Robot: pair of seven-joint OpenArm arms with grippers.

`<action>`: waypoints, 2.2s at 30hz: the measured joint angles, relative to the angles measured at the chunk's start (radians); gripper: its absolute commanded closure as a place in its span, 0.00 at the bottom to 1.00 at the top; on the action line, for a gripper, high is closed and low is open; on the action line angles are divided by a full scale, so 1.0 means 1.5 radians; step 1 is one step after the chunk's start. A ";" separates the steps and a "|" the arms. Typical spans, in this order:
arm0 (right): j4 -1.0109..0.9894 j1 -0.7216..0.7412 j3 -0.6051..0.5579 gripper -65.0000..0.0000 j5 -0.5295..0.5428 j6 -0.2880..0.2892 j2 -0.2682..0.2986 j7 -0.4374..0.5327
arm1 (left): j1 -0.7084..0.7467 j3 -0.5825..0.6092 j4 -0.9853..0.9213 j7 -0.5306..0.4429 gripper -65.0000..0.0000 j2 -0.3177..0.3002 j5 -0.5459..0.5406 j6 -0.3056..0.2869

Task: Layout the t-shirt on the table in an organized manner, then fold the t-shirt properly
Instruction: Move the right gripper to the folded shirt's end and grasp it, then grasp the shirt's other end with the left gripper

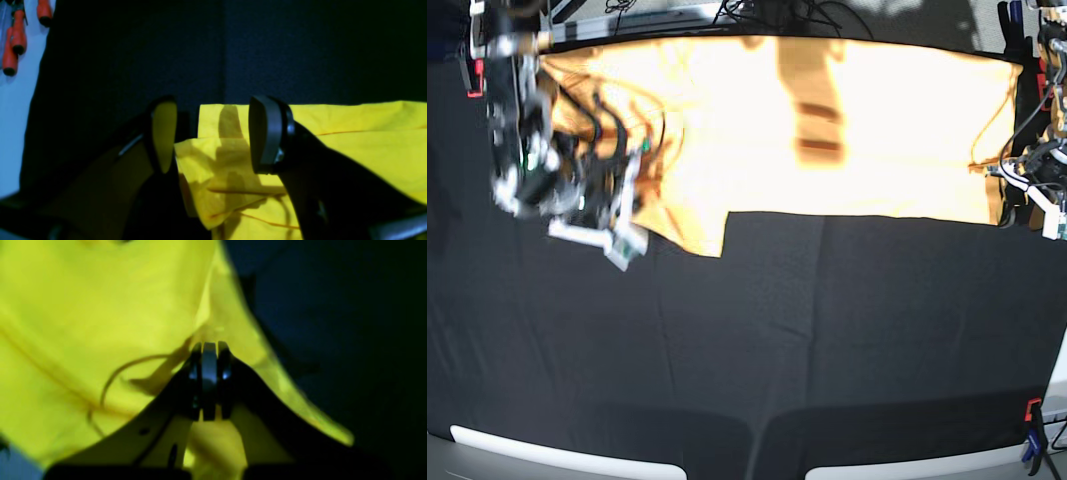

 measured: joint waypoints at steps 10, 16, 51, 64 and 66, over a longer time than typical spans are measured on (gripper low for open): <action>0.220 -0.267 0.059 1.00 0.002 0.000 0.003 0.030 | 0.000 0.000 0.000 0.000 0.50 0.000 -0.001 0.000; 0.231 -0.360 0.059 1.00 0.002 -0.001 0.002 0.091 | -0.001 0.000 0.000 0.001 0.50 0.000 -0.001 0.000; 0.231 -0.271 0.250 0.55 0.112 0.010 0.002 0.086 | 0.046 -0.093 -0.078 0.082 0.50 -0.003 -0.113 -0.033; 0.231 -0.271 0.250 0.55 0.125 0.010 0.002 0.085 | 0.038 -0.096 -0.223 0.133 0.51 -0.015 -0.377 -0.183; 0.231 -0.271 0.250 0.55 0.124 0.010 0.002 0.085 | 0.038 -0.096 -0.223 0.140 0.51 -0.007 -0.393 -0.193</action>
